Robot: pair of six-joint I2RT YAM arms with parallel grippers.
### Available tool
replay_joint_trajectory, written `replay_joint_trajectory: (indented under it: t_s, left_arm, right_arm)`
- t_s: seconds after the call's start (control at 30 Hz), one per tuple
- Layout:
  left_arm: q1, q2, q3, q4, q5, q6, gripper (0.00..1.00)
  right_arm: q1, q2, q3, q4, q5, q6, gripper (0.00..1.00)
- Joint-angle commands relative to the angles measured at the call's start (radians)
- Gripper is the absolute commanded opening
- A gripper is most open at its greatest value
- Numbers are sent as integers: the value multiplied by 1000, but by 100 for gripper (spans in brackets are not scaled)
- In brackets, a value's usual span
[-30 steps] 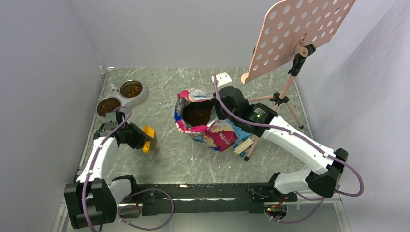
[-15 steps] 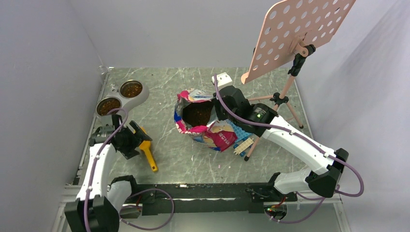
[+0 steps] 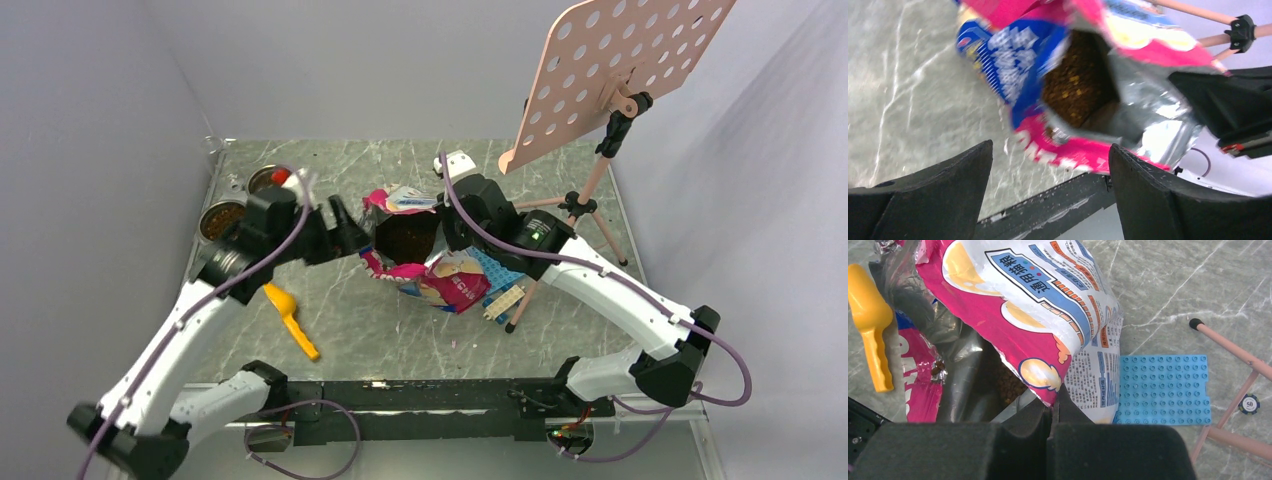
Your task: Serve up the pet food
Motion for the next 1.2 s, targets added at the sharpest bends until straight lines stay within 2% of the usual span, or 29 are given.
replay_joint_trajectory:
  t_s: [0.0, 0.1, 0.3, 0.4, 0.43, 0.5, 0.6, 0.63, 0.7, 0.8, 0.93, 0.97, 1.07, 1.17]
  left_arm:
    - [-123, 195, 212, -26, -196, 88, 87]
    - [-140, 299, 293, -47, -213, 123, 82]
    - [-144, 430, 406, -137, -297, 110, 65]
    - [-144, 465, 449, -136, -293, 129, 48]
    - [-144, 477, 467, -139, -288, 136, 38]
    - [-143, 495, 503, -151, -277, 141, 22]
    - [-144, 509, 546, -173, -247, 110, 4]
    - [-144, 511, 560, -185, -244, 89, 0]
    - [-142, 514, 587, -208, -239, 25, 0]
    - [-136, 506, 618, -242, -245, -89, 0]
    - [-109, 465, 618, -265, -232, -282, 0]
    - [-98, 453, 605, -265, -227, -326, 0]
    - [-71, 410, 563, -228, -182, -419, 0]
    - [-46, 381, 540, -211, -169, -472, 0]
  right_arm:
    - [3, -11, 63, -65, -32, -4, 0]
    - [4, -8, 75, -87, -34, -3, 0]
    - [36, -14, 65, -123, -52, -2, 0]
    - [74, -15, 61, -140, -46, -4, 0]
    - [99, -14, 65, -150, -46, -7, 7]
    - [148, -16, 85, -173, -20, -4, 32]
    - [220, -30, 100, -195, 14, 5, 69]
    - [244, -39, 100, -195, 22, 9, 77]
    - [278, -59, 86, -179, 11, 12, 87]
    - [308, -90, 33, -122, -29, 8, 94]
    - [313, -83, -10, -82, -11, 3, 94]
    - [314, -72, -9, -83, -3, -8, 92]
    - [314, -43, -9, -73, 40, -45, 74]
    - [314, -29, -8, -67, 81, -62, 41]
